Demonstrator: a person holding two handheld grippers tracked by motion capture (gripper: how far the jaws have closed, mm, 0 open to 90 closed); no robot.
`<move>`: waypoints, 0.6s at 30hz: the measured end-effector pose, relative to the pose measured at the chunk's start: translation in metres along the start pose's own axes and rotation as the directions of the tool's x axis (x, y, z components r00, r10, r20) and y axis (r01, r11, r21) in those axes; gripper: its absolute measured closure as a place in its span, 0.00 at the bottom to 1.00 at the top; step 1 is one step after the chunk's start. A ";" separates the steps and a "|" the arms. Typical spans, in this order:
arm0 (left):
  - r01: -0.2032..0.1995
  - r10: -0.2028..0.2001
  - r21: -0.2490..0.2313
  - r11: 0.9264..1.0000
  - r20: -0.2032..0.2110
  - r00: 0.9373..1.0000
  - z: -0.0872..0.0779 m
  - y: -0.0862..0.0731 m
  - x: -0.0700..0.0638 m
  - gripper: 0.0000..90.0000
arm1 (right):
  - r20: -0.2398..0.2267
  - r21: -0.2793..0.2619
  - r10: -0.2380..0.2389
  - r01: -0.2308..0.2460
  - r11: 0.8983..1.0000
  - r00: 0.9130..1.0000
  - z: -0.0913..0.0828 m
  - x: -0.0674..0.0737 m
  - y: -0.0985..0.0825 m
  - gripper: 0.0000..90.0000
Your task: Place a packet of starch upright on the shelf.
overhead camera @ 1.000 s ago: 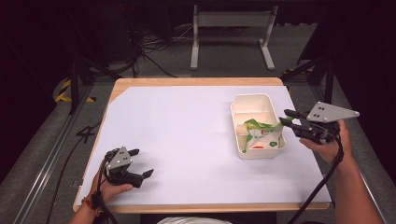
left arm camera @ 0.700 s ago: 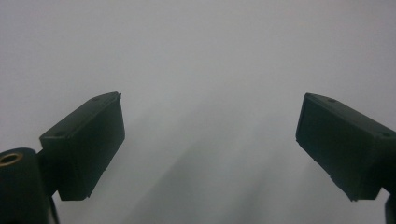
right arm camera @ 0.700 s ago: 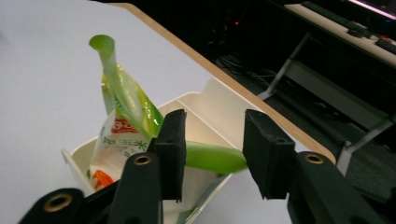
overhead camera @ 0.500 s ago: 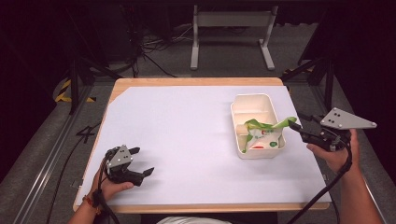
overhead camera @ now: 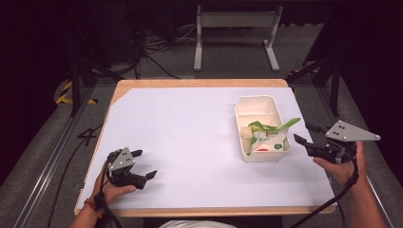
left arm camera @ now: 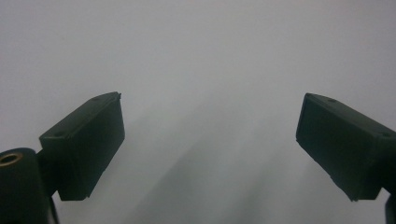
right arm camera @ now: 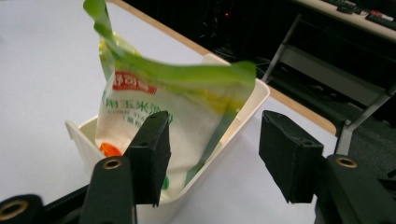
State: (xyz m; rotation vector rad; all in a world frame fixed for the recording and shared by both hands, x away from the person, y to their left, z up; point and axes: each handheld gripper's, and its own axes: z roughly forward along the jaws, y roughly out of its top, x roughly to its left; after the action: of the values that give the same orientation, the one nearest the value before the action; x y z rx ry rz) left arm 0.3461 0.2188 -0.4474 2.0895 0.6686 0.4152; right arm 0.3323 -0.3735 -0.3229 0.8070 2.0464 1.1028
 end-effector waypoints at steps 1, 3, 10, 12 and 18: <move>0.002 -0.002 -0.001 1.000 0.000 1.000 0.000 0.000 0.000 0.10 | 0.000 0.001 0.000 0.000 1.000 1.000 0.001 0.001 -0.002 0.47; 0.002 -0.002 -0.002 1.000 0.000 1.000 0.000 0.000 0.000 0.10 | -0.004 0.005 0.004 -0.004 1.000 1.000 0.002 0.003 -0.007 0.46; 0.006 -0.006 -0.010 1.000 -0.003 1.000 -0.002 0.000 0.001 0.10 | 0.001 0.040 0.007 -0.007 0.999 1.000 0.006 0.008 -0.024 0.39; 0.007 -0.008 -0.013 1.000 -0.003 1.000 -0.002 0.000 0.001 0.10 | -0.004 0.047 0.010 -0.010 0.999 1.000 0.008 0.009 -0.028 0.38; 0.004 -0.005 -0.020 1.000 -0.013 1.000 -0.004 0.001 0.001 0.10 | -0.020 0.061 0.012 -0.011 0.998 1.000 0.013 0.016 -0.044 0.32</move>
State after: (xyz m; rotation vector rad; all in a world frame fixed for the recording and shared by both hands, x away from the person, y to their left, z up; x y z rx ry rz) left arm 0.3455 0.2216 -0.4448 2.0673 0.6743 0.4321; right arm 0.3247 -0.3749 -0.3708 0.8412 2.1037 1.0640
